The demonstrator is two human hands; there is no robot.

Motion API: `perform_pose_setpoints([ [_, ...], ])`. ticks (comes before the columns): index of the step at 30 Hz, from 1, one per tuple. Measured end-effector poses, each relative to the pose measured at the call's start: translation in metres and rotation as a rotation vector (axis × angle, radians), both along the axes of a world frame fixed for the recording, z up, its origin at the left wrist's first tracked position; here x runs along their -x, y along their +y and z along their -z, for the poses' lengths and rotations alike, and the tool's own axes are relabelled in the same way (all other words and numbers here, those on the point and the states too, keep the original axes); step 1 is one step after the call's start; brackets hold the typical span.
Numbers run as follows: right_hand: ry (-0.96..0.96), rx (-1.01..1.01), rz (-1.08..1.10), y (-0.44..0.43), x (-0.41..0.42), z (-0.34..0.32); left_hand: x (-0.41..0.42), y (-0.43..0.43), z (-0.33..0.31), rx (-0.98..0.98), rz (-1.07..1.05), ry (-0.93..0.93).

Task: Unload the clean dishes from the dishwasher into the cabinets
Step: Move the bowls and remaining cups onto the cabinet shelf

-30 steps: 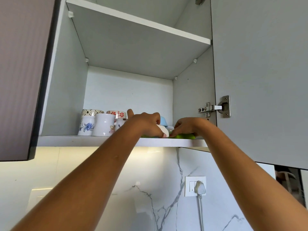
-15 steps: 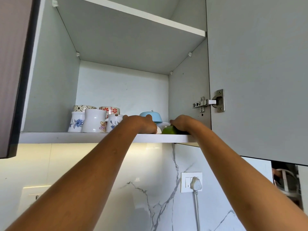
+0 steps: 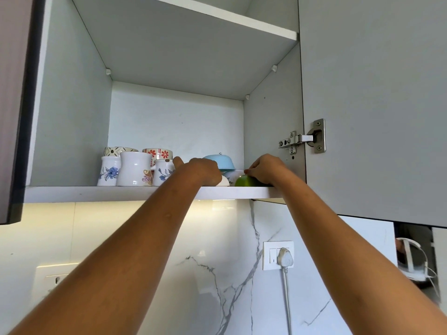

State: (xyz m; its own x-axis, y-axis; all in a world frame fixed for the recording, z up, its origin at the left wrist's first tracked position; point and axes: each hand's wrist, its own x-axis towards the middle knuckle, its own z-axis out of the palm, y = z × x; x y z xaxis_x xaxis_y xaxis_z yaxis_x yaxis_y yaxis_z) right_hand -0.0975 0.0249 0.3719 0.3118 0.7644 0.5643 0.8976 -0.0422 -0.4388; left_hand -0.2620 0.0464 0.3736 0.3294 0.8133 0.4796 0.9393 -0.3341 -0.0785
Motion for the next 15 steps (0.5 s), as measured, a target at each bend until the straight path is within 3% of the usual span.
perform_pose_setpoints([
  [15,0.002,-0.009,0.045,-0.0046,0.0033,0.0021,-0.0002,0.0022,0.0027,-0.050,-0.051,-0.094],
])
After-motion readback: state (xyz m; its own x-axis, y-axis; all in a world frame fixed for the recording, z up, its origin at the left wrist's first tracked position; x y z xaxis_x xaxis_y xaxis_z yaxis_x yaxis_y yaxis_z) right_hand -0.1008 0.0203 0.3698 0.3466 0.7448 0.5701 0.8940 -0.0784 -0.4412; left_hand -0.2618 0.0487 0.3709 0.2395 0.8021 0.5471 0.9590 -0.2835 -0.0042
